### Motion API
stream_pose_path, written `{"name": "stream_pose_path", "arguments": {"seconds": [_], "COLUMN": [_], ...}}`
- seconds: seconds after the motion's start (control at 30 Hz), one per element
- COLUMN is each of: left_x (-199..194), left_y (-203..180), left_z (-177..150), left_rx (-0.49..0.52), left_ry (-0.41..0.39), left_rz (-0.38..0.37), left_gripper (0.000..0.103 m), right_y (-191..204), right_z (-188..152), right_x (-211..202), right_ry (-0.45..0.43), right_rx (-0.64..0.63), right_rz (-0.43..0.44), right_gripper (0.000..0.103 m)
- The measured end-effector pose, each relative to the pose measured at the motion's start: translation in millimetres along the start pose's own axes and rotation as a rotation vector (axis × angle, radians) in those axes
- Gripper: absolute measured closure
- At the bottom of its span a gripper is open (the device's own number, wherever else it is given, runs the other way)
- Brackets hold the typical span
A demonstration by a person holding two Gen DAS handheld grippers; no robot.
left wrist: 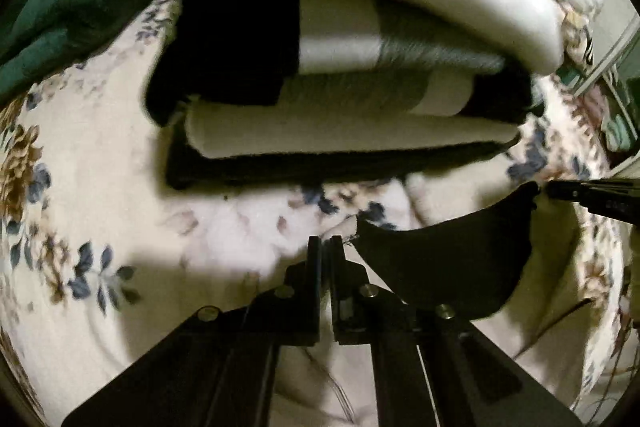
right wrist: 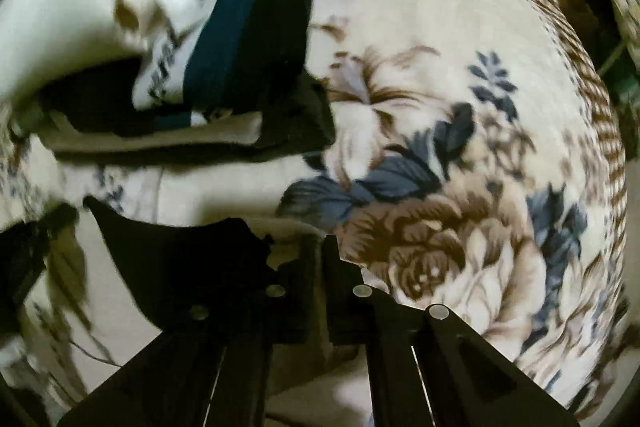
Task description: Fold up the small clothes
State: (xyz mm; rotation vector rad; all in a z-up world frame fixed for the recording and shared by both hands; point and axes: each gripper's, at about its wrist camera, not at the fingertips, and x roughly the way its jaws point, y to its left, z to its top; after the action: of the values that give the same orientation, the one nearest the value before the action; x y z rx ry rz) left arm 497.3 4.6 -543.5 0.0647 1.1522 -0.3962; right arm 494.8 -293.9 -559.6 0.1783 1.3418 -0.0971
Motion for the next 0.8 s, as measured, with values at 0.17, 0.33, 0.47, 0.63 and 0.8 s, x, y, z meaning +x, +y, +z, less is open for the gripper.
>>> {"name": "stream_pose_path", "arguments": {"seconds": [0.17, 0.33, 0.47, 0.63, 0.8], "left_x": [-52.4, -107.9, -138.0, -132.8, -118.0], "left_y": [3.0, -8.9, -18.8, -22.1, -6.7], "left_z": [-21.4, -52.4, -111.6, -179.5, -229.0], "left_rx": [-0.048, -0.104, -0.153, -0.222, -0.320], "left_ry": [-0.078, -0.132, -0.096, 0.035, 0.165], "left_rz": [-0.030, -0.047, -0.045, -0.032, 0.031], "left_gripper": [0.101, 0.101, 0.101, 0.101, 0.100], "right_y": [-11.1, -11.5, -17.6, -23.9, -40.2], "right_z": [-27.1, -83.9, -155.6, -231.3, -274.8], "right_x": [-44.6, -89.1, -108.2, -96.0, -61.2], "right_ry": [-0.070, -0.116, -0.099, -0.007, 0.169], "right_rx": [0.041, 0.065, 0.103, 0.127, 0.138], "right_rz": [0.066, 0.129, 0.170, 0.187, 0.158], "right_gripper": [0.099, 0.099, 0.099, 0.099, 0.091]}}
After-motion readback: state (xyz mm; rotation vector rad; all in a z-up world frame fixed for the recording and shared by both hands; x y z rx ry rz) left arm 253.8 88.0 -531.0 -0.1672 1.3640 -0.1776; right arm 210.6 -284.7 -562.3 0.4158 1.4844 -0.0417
